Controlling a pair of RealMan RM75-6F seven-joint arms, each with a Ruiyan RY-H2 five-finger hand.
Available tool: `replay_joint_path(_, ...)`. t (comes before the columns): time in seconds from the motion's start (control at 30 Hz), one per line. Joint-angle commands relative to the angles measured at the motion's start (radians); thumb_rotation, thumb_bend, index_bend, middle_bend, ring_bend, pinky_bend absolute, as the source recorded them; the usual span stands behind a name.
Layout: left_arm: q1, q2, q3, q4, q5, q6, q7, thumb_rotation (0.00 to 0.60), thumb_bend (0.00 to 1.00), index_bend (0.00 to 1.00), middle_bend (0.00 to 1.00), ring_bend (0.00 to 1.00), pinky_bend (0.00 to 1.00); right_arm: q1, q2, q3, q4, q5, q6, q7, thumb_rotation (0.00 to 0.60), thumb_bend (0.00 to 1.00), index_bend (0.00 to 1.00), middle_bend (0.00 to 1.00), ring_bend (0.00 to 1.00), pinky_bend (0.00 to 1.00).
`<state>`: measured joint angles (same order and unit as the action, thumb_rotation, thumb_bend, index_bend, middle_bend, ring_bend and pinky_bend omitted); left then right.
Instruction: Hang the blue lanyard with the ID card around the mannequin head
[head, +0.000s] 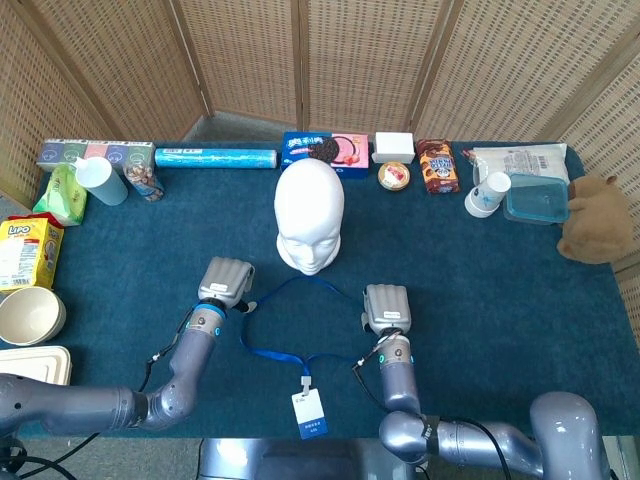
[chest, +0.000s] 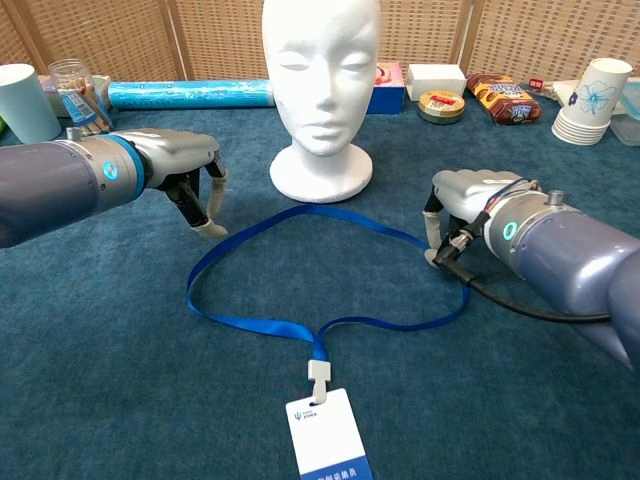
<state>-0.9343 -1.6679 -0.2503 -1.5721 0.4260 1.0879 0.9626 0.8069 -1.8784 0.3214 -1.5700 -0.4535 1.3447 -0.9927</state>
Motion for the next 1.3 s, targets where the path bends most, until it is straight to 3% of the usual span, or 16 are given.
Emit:
replay_joint_path(0.03,-0.016,-0.009,-0.003,0.003,-0.014,0.006,0.001,0.5,0.29,0.56,1.0,1.0,1.0,-0.004,0.005,-0.002,-0.001,0.001,0.001,0.005,0.591,0.48,0.6,1.0,1.0,1.0)
replay_joint_path(1.3,-0.091,-0.074,0.027,0.061,-0.125,0.021,0.011,0.499,0.32,0.56,1.0,1.0,1.0,-0.02,0.038,-0.017,-0.015,0.025,-0.017,0.037,0.6,0.48,0.61,1.0,1.0,1.0)
